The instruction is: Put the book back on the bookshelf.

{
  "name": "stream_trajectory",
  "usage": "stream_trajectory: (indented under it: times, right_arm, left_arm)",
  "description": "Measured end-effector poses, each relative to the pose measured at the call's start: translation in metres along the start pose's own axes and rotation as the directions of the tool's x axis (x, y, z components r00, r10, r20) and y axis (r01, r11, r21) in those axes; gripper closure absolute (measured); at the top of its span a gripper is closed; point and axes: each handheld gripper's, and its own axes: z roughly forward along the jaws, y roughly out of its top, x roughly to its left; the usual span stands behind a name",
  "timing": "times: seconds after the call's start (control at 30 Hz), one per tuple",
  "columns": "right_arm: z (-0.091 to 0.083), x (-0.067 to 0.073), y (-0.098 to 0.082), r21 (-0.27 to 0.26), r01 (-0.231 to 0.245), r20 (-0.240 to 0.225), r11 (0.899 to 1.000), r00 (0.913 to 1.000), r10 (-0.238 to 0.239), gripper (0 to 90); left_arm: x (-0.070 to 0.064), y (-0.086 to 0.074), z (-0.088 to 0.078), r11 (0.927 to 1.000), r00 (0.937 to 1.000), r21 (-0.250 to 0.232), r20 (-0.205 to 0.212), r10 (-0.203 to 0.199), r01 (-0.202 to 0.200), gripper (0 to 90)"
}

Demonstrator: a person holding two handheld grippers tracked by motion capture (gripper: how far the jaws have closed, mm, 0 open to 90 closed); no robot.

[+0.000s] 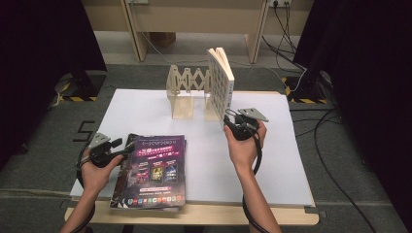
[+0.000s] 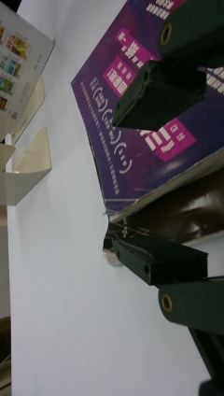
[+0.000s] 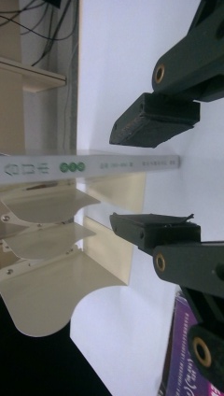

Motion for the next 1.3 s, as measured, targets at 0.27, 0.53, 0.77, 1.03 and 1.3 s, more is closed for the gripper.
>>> stream_trajectory:
  times: [0.27, 0.53, 0.77, 1.03, 1.3]
  right_arm:
    - [0.003, 0.008, -0.017, 0.061, -0.01, -0.041, 0.998, 0.9991, 0.013, 55.7]
    - [0.013, 0.018, -0.032, 0.121, 0.0, -0.075, 0.993, 0.9971, 0.01, 55.8]
    - [0.025, 0.027, -0.042, 0.176, 0.017, -0.102, 0.984, 0.9947, 0.001, 55.8]
    - [0.035, 0.039, -0.047, 0.216, 0.036, -0.136, 0.976, 0.9907, -0.006, 55.8]
    - [0.045, 0.051, -0.051, 0.247, 0.051, -0.166, 0.968, 0.9861, -0.01, 55.7]
  left_arm:
    - [-0.01, 0.001, 0.011, 0.9955, 0.9994, 0.095, 0.032, -0.01, 0.007, 36.2]
    - [-0.011, -0.002, 0.022, 0.9888, 0.9992, 0.146, 0.02, -0.035, 0.031, 41.1]
    - [-0.006, -0.002, 0.029, 0.9836, 0.9972, 0.164, -0.016, -0.073, 0.075, 46.4]
    - [-0.003, 0.001, 0.037, 0.9775, 0.9947, 0.185, -0.008, -0.102, 0.102, 49.9]
    - [-0.004, 0.003, 0.036, 0.9788, 0.9967, 0.188, -0.023, -0.078, 0.081, 54.5]
